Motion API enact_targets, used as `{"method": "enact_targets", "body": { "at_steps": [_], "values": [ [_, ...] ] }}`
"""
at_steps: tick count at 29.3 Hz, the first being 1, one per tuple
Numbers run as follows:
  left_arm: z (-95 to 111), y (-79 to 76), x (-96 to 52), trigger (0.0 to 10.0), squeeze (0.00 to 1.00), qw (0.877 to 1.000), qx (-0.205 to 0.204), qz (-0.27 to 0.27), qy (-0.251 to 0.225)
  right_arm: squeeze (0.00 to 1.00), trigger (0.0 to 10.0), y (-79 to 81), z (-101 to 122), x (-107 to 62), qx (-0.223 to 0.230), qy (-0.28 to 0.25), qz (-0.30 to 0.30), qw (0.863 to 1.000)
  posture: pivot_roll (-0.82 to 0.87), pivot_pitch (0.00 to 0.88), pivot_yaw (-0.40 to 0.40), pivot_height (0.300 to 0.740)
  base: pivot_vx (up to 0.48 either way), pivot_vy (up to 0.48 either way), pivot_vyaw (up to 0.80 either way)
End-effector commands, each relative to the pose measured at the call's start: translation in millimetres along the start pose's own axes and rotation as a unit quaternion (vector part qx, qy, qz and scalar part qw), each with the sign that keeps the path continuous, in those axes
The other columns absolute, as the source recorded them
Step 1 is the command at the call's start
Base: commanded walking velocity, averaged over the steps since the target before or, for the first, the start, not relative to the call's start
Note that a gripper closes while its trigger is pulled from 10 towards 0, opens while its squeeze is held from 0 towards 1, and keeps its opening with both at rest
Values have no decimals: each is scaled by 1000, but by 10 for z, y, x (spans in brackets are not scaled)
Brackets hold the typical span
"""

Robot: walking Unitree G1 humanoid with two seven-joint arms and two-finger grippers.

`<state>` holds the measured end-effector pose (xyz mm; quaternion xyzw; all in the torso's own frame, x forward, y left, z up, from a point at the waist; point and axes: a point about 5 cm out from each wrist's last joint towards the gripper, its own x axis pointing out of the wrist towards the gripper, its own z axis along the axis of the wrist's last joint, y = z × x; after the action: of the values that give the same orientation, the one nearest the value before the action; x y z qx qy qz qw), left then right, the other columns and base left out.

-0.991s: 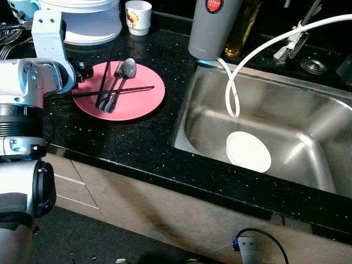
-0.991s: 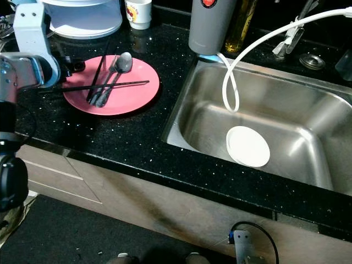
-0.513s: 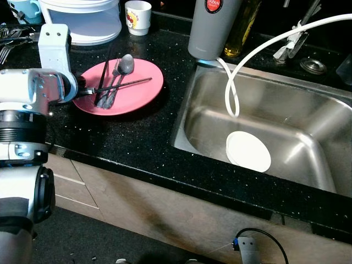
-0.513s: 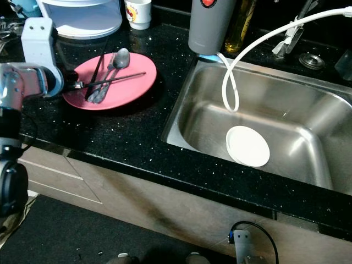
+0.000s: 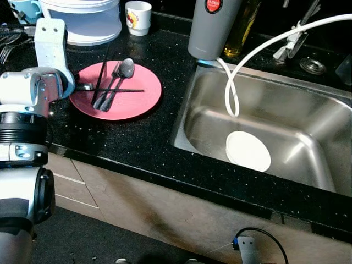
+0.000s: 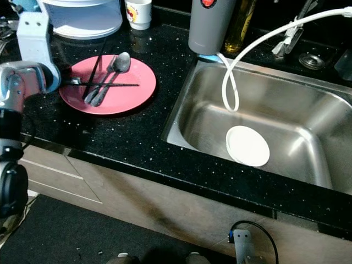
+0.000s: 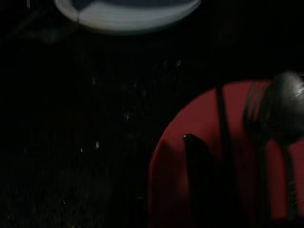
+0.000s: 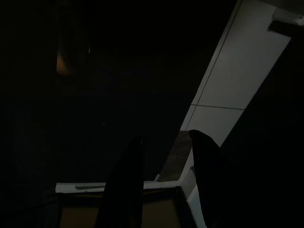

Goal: Kitchen organization

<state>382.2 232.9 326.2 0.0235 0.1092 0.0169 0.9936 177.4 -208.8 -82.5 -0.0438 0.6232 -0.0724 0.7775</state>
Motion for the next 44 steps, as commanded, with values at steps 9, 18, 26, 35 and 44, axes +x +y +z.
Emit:
{"method": "enact_targets", "body": {
  "at_steps": [9, 18, 26, 35, 44],
  "values": [
    [-62, -85, 20, 10000, 1000, 999, 27, -34, 19, 0, 10000, -29, 10, 0, -8, -6, -5, 1000, 99, 160, -41, 740, 0, 0, 0],
    [-59, -27, 28, 10000, 1000, 999, 23, -38, 28, 0, 10000, -37, 4, 2, -13, -6, -4, 1000, 106, 154, -44, 740, 0, 0, 0],
    [-303, -15, 168, 10000, 0, 998, 17, -18, 55, 0, 10000, -36, -13, 6, -12, -6, -5, 1000, 95, 152, -40, 740, 0, 0, 0],
    [-171, -68, 185, 10000, 0, 997, 73, 3, 22, 0, 10000, -27, -31, 10, -10, -5, -5, 1000, 91, 159, -34, 740, 0, 0, 0],
    [192, -166, 113, 10000, 0, 994, 77, -9, -73, 0, 10000, -15, -40, 12, -11, -4, -4, 1000, 94, 171, -30, 740, 0, 0, 0]
  ]
}}
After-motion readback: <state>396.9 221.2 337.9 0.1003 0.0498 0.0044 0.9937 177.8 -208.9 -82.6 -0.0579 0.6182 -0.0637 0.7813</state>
